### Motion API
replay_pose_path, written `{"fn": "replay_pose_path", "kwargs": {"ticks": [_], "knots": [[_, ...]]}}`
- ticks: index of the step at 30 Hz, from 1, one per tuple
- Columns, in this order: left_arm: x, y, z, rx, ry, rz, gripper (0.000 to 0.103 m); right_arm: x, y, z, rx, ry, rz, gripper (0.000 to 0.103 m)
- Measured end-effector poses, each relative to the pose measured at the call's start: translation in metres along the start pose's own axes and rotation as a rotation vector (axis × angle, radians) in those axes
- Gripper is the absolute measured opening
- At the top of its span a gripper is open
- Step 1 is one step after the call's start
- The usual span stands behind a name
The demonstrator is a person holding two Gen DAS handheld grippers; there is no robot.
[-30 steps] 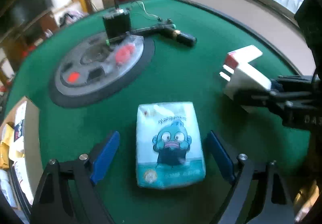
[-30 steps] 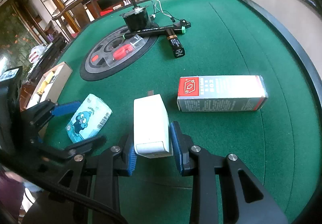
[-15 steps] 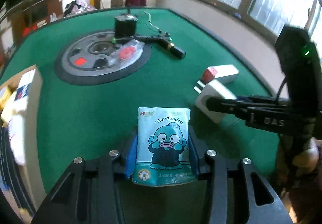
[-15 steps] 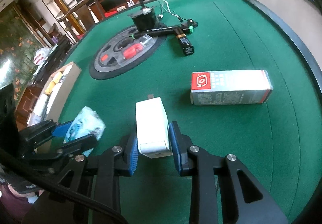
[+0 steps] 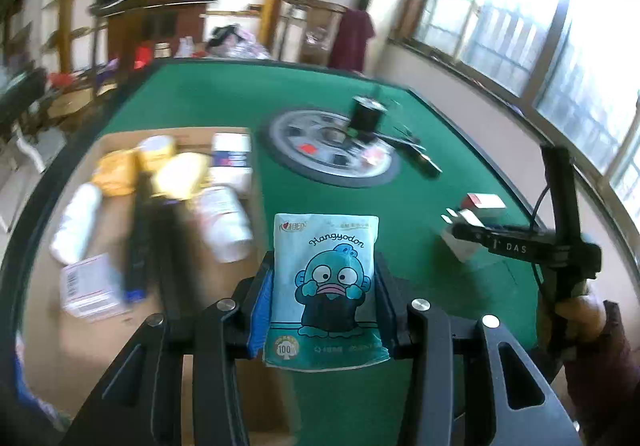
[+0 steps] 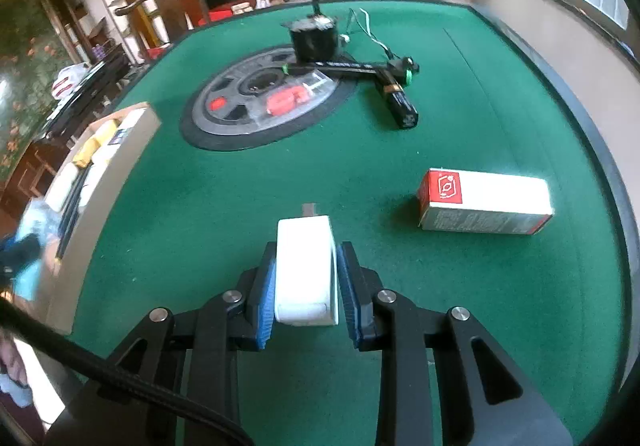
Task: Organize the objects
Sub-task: 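Carry the tissue pack into the box with the left tool while the right tool carries the charger there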
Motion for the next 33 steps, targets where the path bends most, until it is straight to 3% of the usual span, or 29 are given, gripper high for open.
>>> {"fn": "replay_pose_path", "kwargs": {"ticks": [4,13,24,33], "knots": [[-0.026,0.036,-0.005,-0.058,-0.049,0.049,0.039,0.002,-0.003,-0.001,0.032,-0.001,-0.008,0.02],[-0.069,0.111,-0.019,-0.166,-0.103,0.176,0.039,-0.037,0.032,0.011,0.055,-0.024,0.171,0.02],[-0.06,0.15,-0.039,-0.165,-0.051,0.256,0.039,-0.068,0.146,0.018,-0.044,0.039,0.423,0.02],[-0.054,0.166,-0.047,-0.135,-0.006,0.32,0.039,-0.079,0.234,0.028,-0.163,0.059,0.492,0.02]]}}
Point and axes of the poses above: each gripper's, at about its wrist camera, not at the fingertips, and x roughly the way its jaws point, y to its left, z to its top, the point moved 9 cm from there along x, roughly the way its jaws point, and after that the axes turned 15 degrees about -z, right-handed, at the moved point
